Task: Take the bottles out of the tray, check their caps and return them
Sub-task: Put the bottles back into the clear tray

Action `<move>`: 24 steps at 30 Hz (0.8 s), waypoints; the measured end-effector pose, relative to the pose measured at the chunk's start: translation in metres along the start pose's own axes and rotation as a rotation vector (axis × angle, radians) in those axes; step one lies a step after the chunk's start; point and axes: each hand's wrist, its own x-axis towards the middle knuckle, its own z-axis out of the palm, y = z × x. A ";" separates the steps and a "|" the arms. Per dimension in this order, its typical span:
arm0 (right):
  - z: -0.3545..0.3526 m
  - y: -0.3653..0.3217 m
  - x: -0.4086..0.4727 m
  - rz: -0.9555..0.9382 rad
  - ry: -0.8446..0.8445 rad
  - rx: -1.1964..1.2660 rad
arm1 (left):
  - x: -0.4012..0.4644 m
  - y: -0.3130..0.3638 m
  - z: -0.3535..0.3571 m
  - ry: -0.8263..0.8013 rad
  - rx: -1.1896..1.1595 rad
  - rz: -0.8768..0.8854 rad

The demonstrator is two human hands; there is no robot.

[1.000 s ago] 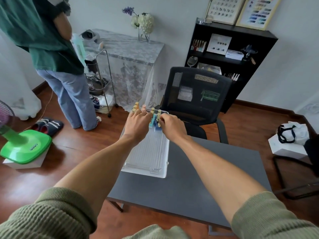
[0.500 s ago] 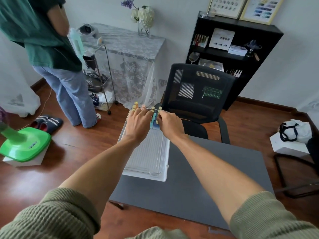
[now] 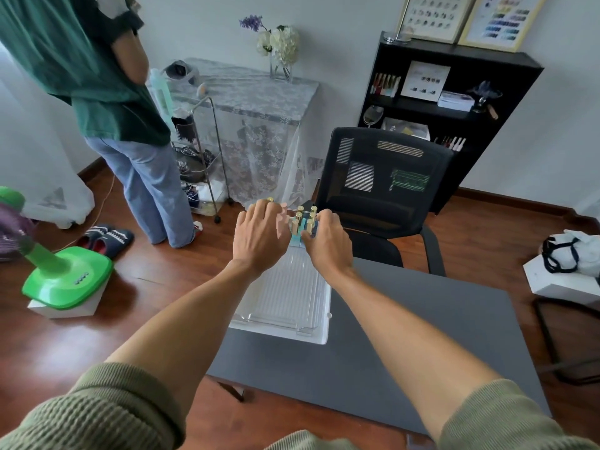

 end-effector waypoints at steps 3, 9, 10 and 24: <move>0.008 -0.008 -0.006 0.082 0.005 0.122 | -0.002 -0.014 -0.006 -0.094 -0.063 -0.120; 0.023 -0.028 -0.011 0.297 0.044 0.362 | -0.016 -0.040 -0.009 -0.401 -0.389 -0.418; 0.025 -0.031 -0.011 0.342 0.026 0.396 | -0.019 -0.042 -0.009 -0.445 -0.435 -0.456; 0.049 -0.021 0.001 0.522 -0.164 0.500 | -0.030 -0.054 -0.012 -0.559 -0.583 -0.418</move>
